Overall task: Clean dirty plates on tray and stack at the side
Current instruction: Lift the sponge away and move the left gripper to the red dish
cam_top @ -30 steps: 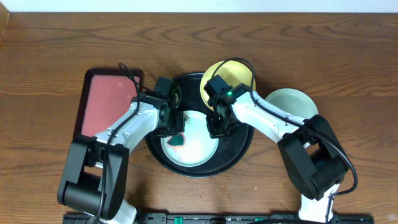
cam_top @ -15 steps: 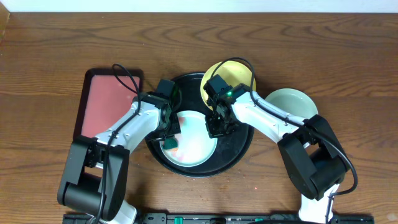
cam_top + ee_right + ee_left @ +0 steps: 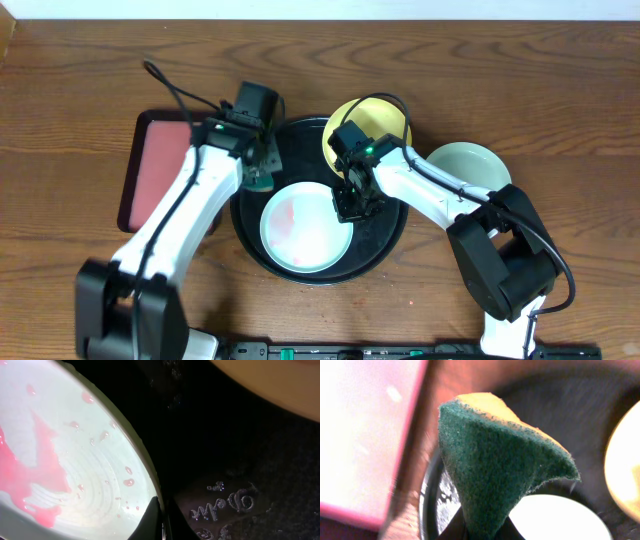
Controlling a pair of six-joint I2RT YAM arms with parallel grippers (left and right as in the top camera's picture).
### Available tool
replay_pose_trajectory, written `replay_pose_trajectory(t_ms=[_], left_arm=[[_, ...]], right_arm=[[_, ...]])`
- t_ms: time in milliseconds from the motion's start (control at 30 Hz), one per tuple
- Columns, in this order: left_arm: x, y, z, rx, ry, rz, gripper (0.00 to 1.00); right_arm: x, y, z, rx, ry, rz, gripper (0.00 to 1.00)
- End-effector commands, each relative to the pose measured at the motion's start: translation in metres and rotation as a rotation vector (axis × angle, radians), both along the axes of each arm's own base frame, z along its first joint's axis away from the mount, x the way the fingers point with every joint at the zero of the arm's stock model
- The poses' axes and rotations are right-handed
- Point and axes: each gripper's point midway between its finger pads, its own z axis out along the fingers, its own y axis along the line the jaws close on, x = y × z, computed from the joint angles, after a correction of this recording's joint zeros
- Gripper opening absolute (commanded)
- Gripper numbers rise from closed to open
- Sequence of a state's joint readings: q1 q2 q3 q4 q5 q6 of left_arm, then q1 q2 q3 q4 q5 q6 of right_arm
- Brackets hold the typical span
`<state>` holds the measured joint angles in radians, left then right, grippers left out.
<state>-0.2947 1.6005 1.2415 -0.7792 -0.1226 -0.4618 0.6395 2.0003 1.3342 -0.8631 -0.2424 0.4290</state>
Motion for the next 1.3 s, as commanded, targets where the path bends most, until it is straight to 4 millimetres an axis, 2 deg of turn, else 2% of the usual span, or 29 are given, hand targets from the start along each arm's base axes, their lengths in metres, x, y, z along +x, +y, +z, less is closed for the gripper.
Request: replay_pose_trajectory(t_ms=[0, 133, 233, 367, 433, 500, 700, 800, 1067, 1267], left_arm=[[0.009, 0.024, 0.029, 0.121, -0.101, 0.041, 0.07], [0.009, 0.029, 0.030, 0.144, -0.102, 0.049, 0.07], [0.008, 0.029, 0.027, 0.147, -0.092, 0.048, 0.07], [0.008, 0.029, 0.025, 0.149, -0.086, 0.048, 0.07], [0.008, 0.029, 0.025, 0.149, -0.086, 0.047, 0.07], [0.008, 0.029, 0.025, 0.149, -0.084, 0.047, 0.07], [-0.005, 0.030, 0.016, 0.093, -0.006, 0.034, 0.08], [-0.012, 0.042, 0.011, 0.052, 0.044, 0.067, 0.08], [-0.022, 0.096, 0.008, 0.048, 0.098, 0.219, 0.07], [-0.024, 0.111, 0.008, 0.048, 0.101, 0.259, 0.08]], right_arm=[[0.004, 0.000, 0.002, -0.008, -0.017, -0.004, 0.01], [0.006, 0.000, 0.000, -0.013, -0.022, -0.004, 0.03], [0.003, 0.001, -0.010, -0.015, 0.006, -0.004, 0.13], [0.000, -0.001, -0.018, 0.015, 0.063, -0.013, 0.18], [0.002, -0.003, -0.018, 0.027, 0.075, -0.027, 0.14], [0.002, -0.003, -0.017, 0.038, 0.080, -0.032, 0.01], [0.007, 0.000, -0.010, 0.053, 0.059, -0.022, 0.01], [0.011, 0.003, 0.004, 0.074, 0.018, 0.000, 0.01], [0.031, -0.007, 0.052, 0.013, -0.212, 0.038, 0.01], [0.048, -0.025, 0.090, -0.109, -0.427, 0.040, 0.01]])
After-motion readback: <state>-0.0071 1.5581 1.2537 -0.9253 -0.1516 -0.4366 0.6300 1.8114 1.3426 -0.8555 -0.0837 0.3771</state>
